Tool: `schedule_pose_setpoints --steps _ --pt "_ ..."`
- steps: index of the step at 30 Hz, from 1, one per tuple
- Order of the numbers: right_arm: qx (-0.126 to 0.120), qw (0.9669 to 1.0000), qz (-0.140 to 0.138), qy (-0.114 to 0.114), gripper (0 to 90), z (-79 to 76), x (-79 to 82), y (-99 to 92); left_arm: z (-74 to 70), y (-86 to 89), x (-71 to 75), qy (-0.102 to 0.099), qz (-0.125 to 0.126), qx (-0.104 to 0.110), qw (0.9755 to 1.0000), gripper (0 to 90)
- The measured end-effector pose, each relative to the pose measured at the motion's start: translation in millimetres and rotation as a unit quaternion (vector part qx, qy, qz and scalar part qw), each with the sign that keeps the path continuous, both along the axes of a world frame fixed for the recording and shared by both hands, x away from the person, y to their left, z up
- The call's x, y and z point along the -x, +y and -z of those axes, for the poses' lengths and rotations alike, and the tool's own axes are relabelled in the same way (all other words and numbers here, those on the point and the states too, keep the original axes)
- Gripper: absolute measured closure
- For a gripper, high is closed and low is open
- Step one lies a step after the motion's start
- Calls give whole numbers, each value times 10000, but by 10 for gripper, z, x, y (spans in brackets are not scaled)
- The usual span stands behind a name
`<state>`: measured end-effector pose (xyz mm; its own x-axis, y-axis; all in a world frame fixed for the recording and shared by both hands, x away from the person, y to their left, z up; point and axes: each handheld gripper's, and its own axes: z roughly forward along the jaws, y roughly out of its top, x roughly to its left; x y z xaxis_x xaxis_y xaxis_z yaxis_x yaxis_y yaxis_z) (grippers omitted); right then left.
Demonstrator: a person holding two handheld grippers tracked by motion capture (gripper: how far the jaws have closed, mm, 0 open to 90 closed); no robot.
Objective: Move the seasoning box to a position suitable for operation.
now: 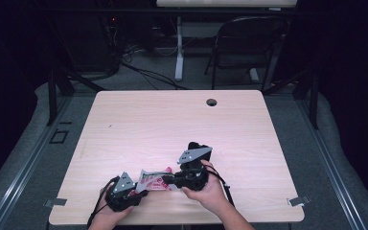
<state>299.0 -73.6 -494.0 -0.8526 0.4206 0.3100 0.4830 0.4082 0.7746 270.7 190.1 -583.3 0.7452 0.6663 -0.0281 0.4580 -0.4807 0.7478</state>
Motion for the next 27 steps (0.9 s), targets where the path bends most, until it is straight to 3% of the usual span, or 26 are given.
schedule_pose_setpoints --steps 14,27 --pt "-75 9999 51 -84 900 -80 4 -62 -169 -62 76 -273 -229 -284 9990 629" --pt "-47 9997 237 -88 896 -105 6 -101 -247 -130 109 -569 -371 -618 9958 638"
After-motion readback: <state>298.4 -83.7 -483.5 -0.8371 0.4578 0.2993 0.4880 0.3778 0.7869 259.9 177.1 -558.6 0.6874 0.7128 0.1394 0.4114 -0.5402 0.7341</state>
